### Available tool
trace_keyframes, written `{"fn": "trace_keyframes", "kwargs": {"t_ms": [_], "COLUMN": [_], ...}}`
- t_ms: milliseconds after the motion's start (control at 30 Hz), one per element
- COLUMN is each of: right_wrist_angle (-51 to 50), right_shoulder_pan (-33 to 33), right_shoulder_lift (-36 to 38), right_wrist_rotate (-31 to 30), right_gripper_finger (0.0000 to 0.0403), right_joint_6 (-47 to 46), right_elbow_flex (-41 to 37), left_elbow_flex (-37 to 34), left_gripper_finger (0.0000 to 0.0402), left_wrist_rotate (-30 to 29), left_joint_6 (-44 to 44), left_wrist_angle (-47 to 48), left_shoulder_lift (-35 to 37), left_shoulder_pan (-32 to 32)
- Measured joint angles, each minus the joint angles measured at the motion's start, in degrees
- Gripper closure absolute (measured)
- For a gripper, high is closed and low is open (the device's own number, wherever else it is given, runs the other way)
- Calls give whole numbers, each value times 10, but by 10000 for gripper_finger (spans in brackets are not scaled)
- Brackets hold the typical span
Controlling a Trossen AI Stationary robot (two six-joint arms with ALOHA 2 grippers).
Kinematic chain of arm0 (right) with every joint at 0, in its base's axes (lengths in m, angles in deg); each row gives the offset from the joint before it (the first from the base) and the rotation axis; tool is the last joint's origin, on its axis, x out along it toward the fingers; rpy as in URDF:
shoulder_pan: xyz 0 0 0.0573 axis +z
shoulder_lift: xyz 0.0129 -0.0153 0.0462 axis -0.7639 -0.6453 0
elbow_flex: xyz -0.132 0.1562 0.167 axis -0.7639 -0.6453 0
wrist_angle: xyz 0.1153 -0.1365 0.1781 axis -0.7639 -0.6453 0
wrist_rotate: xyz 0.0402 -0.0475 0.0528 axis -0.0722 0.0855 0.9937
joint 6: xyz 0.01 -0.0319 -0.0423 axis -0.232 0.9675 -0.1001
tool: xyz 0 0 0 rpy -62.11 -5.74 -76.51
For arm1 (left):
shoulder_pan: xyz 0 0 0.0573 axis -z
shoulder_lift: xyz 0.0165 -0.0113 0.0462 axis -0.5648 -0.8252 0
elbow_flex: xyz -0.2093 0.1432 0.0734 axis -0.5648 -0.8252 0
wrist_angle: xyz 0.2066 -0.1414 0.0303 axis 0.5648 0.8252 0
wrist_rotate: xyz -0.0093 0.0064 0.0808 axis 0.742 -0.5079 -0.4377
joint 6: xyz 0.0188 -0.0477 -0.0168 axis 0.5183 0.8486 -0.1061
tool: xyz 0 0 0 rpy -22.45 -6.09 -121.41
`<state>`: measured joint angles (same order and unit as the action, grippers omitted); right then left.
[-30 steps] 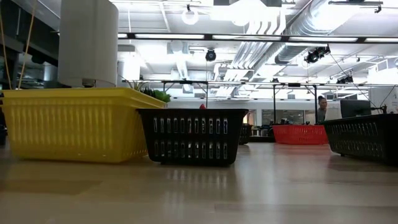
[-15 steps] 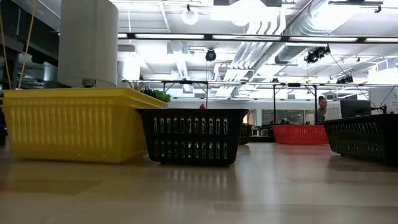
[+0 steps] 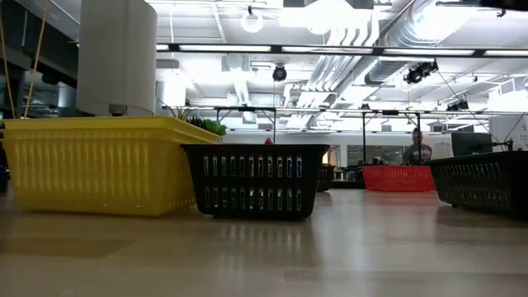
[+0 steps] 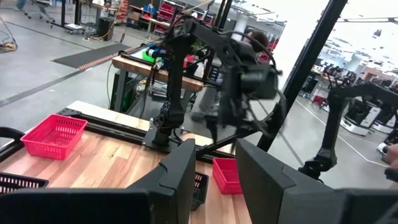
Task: Stack baskets by color
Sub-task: Stack the top red bin on the bottom red bin
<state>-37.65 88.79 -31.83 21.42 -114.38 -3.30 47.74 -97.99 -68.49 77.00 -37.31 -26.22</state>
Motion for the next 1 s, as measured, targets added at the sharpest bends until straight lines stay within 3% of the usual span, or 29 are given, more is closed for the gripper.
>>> {"fn": "trace_keyframes", "kwargs": {"t_ms": [133,267,400,500,633,733,867,1000], "right_wrist_angle": [17,96,245,408,634,732,755,755], "right_shoulder_pan": [-11,-21,-54,-94,-152,-188,-224,-246], "right_shoulder_lift": [68,154,229,260,264,254,249,250], "right_wrist_rotate": [-73,-172,-292,-348,-341,-303,-261,-229], "right_gripper_finger": [237,237,237,237,237,237,237,237], "right_joint_6": [-81,-149,-168,-106,62,162,219,228], "right_elbow_flex": [-52,-142,-243,-306,-347,-348,-336,-332], "left_elbow_flex": [0,0,0,0,0,-1,-45,-142], "left_gripper_finger": [298,298,298,298,298,298,298,298], "left_wrist_rotate": [0,0,0,0,0,-14,-43,-77], "left_joint_6": [0,0,0,-4,-15,-16,-16,-28], "left_wrist_angle": [0,0,1,6,27,57,39,-77], "left_shoulder_lift": [0,0,0,6,19,27,50,83], "left_shoulder_pan": [0,0,0,0,0,0,0,-1]}}
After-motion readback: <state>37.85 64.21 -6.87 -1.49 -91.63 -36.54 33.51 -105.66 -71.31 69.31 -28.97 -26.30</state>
